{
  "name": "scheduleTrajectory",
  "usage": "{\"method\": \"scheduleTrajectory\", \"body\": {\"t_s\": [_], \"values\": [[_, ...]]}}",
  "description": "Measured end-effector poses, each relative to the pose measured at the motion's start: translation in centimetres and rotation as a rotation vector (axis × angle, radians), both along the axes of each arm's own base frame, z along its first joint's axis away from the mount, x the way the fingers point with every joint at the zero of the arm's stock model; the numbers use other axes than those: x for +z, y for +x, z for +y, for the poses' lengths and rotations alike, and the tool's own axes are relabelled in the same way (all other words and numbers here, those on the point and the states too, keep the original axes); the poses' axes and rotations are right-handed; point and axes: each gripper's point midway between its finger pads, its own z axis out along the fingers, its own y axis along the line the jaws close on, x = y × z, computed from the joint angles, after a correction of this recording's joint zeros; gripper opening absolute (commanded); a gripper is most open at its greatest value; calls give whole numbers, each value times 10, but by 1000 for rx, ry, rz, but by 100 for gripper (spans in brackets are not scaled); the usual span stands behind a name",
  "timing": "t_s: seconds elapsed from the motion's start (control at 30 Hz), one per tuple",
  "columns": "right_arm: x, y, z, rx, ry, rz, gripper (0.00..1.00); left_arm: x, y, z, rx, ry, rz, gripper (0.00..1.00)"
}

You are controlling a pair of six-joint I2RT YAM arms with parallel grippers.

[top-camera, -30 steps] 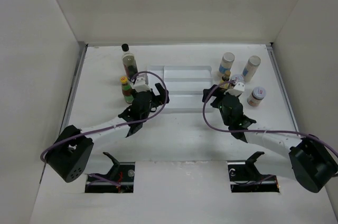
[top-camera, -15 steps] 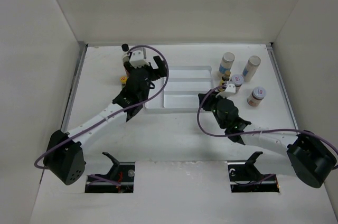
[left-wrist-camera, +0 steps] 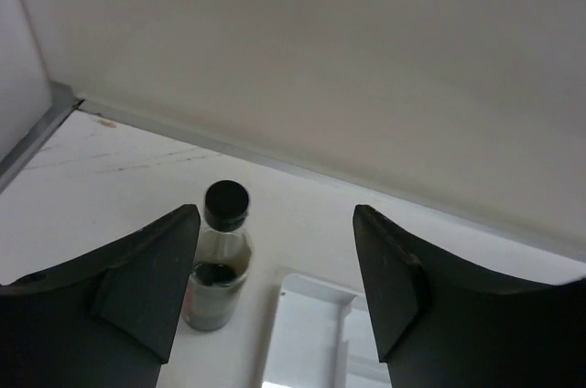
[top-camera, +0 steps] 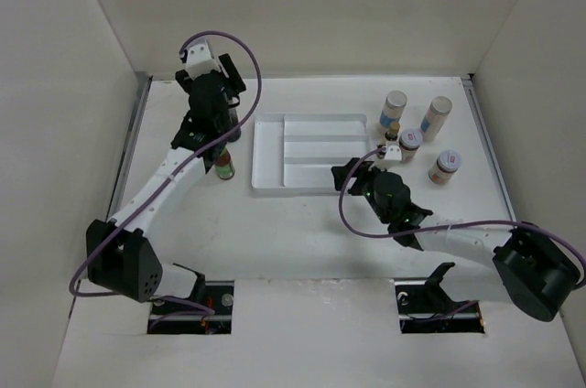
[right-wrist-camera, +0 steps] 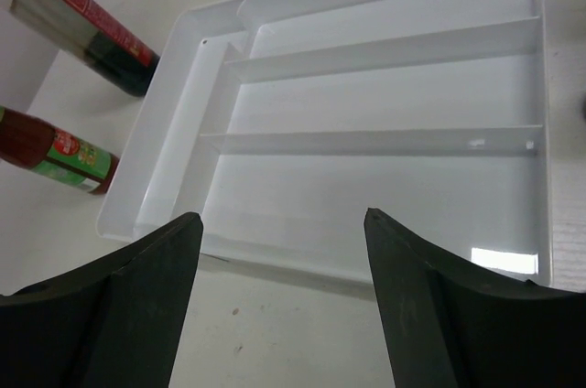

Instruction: Organize the condiment bottles

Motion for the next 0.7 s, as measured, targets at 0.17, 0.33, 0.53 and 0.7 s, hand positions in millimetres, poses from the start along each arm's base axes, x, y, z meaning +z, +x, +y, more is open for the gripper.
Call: {"method": "scheduleTrajectory", "body": {"t_s": [0.17, 0.33, 0.53, 0.7], "values": [[-9, -1, 4, 20, -13, 19, 79, -41, 31, 23, 66, 50, 138, 67], [-12, -3, 8, 39, -15, 26, 79, -88, 52, 24, 66, 92, 268, 66], [-18, -4, 10, 51, -24, 40, 79, -116, 69, 29, 82, 111, 335, 62], [-21, -5, 13, 69, -26, 48, 79, -121, 78, 38, 107, 113, 342, 45]]}}
